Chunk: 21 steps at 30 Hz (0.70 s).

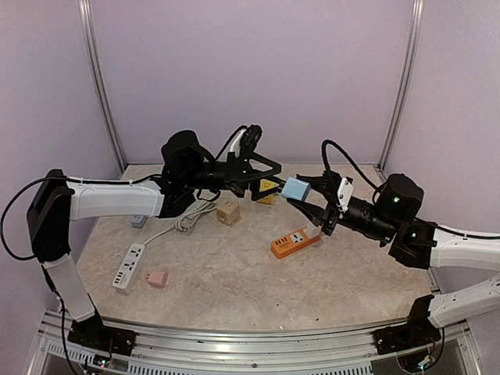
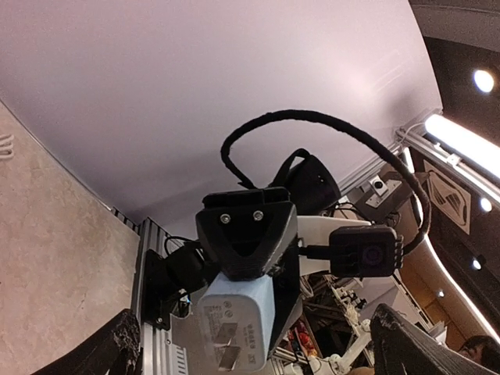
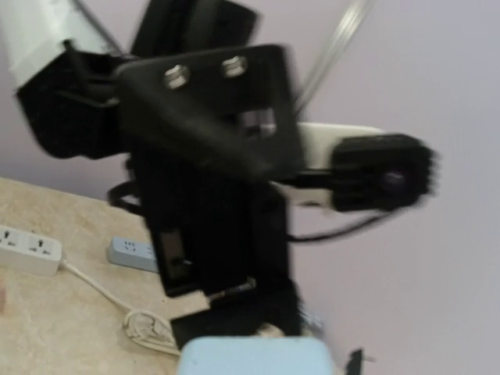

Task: Insert the plug
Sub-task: Pass from the left arm to the right, then insert the plug into the socket.

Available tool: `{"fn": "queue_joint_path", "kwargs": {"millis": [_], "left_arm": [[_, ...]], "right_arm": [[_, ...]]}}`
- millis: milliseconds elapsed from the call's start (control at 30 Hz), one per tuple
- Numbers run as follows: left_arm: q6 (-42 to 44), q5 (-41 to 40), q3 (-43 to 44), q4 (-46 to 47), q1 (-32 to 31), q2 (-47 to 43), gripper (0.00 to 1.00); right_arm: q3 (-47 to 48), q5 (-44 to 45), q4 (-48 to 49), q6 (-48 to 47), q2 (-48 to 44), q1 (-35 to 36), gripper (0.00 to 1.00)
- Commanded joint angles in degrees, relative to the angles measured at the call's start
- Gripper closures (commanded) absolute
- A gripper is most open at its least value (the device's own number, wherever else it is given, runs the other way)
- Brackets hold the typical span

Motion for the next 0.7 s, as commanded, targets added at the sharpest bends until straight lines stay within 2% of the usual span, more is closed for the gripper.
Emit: {"fn": "queue_joint_path", "kwargs": {"millis": [0,100,300,500,667], "left_arm": [[3.1,-3.9,-4.6,-2.3,3.4,-5.2,0.01],[7.1,-7.6,-8.2,-7.2,5.6,-8.7,0.01],[18.6,-19.2,-11.3,-24.1,7.5,-16.9,0.01],[22.7,-29.9,-12.8,-33.3,8.3,-21.4,0.01],[23.7,-35.0,-12.7,-37.8,8.5,-22.6,0.01]], "right_arm": [[6.0,6.1,-11.2,8.0,-0.2,0.4,1.0],[9.9,8.9,-19.3,12.3,0.6,0.2,1.0],[14.3,12.4,-29.8,18.5,2.8,0.1,1.0],[20.7,17.0,-41.2,25.2,8.0,0.0,1.0],[27.8,15.6,-53.5,32.6,16.7,0.0,1.0]]}}
